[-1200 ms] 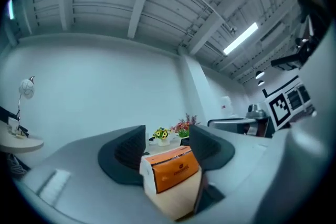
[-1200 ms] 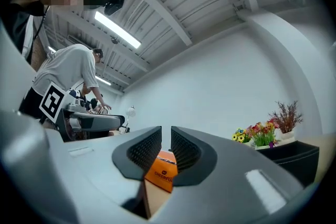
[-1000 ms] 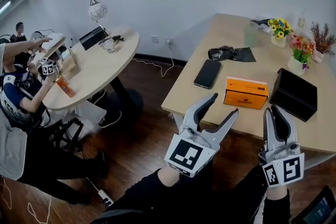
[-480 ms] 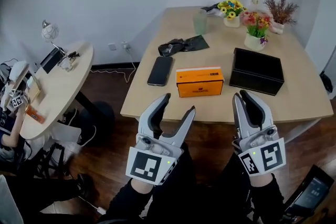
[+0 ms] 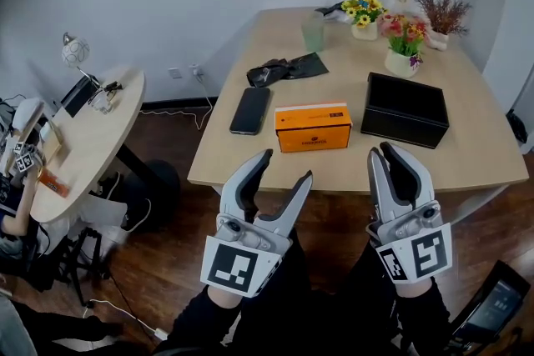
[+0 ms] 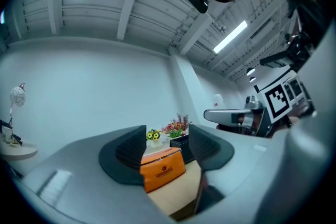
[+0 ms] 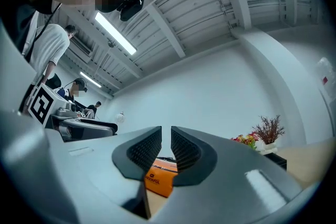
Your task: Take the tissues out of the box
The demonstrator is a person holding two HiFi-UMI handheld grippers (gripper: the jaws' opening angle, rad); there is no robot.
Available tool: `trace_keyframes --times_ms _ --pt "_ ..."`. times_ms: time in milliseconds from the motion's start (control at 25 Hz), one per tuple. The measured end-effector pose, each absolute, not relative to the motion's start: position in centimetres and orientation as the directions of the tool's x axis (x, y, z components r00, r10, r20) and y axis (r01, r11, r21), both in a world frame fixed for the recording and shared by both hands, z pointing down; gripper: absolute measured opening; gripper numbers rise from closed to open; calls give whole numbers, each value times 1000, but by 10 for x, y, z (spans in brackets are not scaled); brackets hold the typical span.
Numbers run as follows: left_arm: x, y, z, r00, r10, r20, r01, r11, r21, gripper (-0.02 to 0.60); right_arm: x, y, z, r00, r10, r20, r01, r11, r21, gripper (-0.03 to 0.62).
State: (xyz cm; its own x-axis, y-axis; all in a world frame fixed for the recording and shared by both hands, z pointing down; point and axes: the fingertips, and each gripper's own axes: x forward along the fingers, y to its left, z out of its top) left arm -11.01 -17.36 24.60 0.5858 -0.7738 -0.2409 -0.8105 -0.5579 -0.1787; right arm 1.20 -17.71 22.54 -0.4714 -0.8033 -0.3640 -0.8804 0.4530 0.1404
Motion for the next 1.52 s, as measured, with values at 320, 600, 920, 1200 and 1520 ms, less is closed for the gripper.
trace_keyframes --times_ms 320,600,920,1200,1520 --pt "-109 -172 252 585 -777 -233 -811 -559 -173 238 6 -173 225 -491 -787 -373 -869 468 158 57" --pt "-109 -171 252 587 -776 -233 -810 -559 -179 238 4 -172 225 -499 -785 -367 -865 475 160 57" --pt "-109 -170 256 589 -777 -220 -808 -563 -173 238 3 -170 226 -498 -787 -364 -866 473 161 48" --pt "-106 -169 258 597 -773 -215 -802 -571 -176 238 2 -170 227 -499 -789 -358 -865 473 165 48" --pt "-103 -169 262 603 -771 -205 -797 -577 -177 238 0 -170 231 -514 -785 -346 -857 483 177 34"
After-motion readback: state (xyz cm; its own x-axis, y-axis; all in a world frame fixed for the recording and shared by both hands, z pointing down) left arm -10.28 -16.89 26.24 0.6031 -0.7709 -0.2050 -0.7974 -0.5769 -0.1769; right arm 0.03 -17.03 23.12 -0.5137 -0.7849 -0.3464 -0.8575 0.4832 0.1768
